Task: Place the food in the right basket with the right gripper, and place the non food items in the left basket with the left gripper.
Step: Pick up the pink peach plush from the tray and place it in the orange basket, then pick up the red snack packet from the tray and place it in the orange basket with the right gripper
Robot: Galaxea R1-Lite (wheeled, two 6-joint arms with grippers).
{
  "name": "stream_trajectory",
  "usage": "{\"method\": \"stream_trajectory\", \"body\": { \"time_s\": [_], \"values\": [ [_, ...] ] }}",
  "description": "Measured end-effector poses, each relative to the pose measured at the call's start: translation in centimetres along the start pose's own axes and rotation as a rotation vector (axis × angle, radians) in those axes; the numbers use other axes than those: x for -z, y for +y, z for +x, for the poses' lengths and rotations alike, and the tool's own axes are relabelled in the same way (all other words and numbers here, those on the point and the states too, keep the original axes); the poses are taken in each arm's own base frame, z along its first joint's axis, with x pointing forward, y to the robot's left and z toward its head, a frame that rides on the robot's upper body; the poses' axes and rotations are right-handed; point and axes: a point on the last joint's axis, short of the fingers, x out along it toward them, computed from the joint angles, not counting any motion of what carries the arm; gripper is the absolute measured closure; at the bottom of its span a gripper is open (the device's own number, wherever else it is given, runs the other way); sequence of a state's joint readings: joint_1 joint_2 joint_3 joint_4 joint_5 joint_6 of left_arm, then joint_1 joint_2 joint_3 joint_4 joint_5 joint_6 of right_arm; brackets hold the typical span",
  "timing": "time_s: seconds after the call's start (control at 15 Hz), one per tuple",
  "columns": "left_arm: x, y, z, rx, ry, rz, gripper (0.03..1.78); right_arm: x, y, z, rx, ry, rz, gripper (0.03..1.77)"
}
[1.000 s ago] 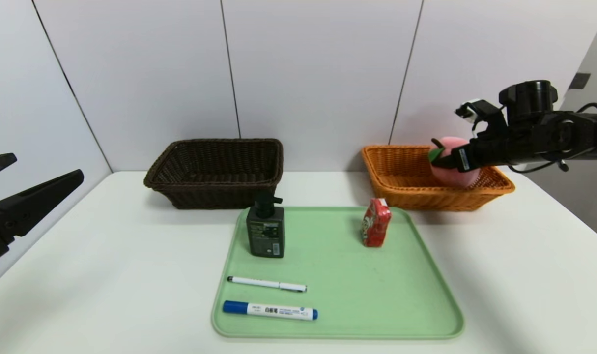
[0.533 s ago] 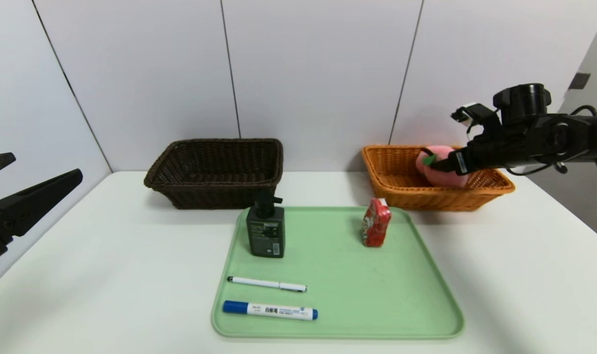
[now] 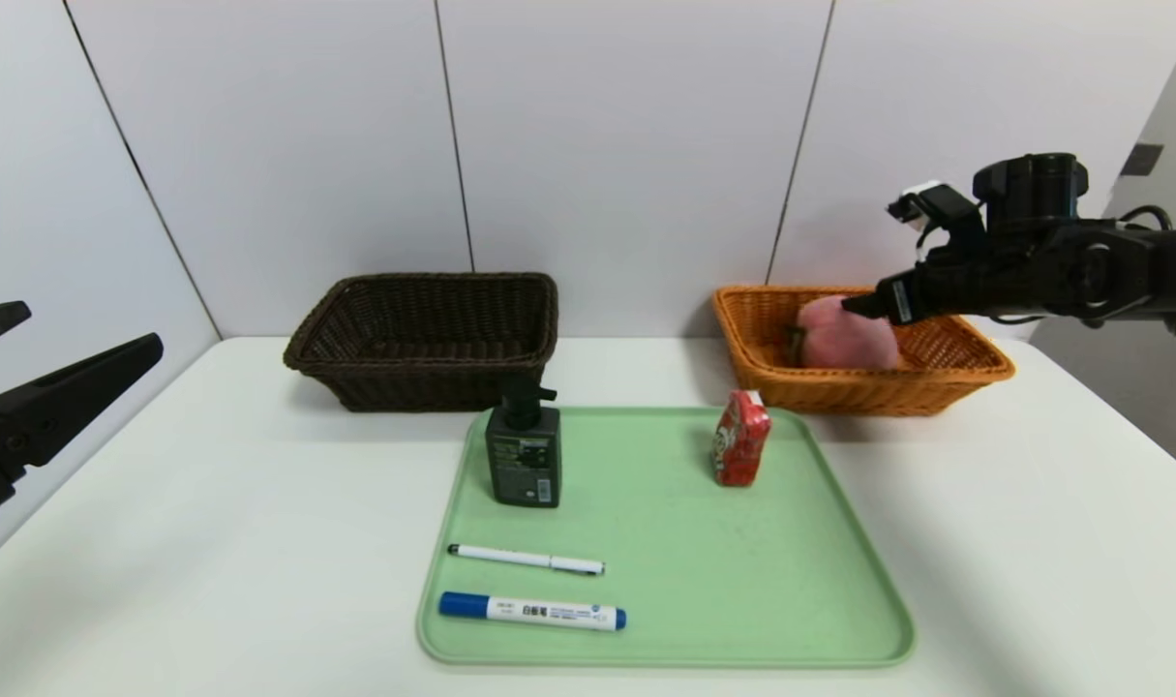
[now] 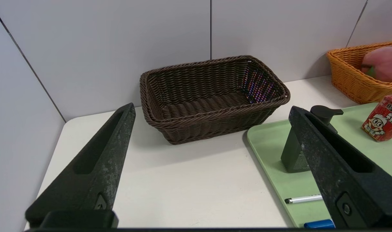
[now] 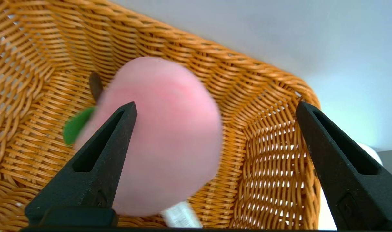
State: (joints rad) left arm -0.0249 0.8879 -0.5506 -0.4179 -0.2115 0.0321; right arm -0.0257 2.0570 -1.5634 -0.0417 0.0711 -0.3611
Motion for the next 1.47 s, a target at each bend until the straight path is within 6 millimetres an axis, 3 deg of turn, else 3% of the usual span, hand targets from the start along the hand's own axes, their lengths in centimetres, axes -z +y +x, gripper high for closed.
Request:
{"method": "stream_trajectory", "body": {
  "time_s": [0.33,0.53,0.73,1.07,1.47],
  "values": [
    [0.1,0.0,0.0,0.001,0.003,-0.001,0.12,-2.8,1.2,-3.4,-0.037,-0.094,-0.030,0.11],
    [0.1,0.0,0.0,0.002,0.004,-0.005,0.12,-4.9,4.4,-6.3,-0.128,-0.174,-0.065,0.11],
    [0.3,0.0,0.0,-0.001,0.009,-0.008,0.12,-5.2,8.5,-9.4,-0.235,-0.198,-0.097,0.10],
    [0.8,-0.1,-0.1,0.000,0.020,-0.012,0.12,-1.8,11.9,-13.7,-0.331,-0.166,-0.134,0.10],
    [1.1,-0.2,-0.5,0.003,0.024,-0.012,0.12,4.7,13.3,-18.4,-0.351,-0.146,-0.158,0.10]
  ]
}}
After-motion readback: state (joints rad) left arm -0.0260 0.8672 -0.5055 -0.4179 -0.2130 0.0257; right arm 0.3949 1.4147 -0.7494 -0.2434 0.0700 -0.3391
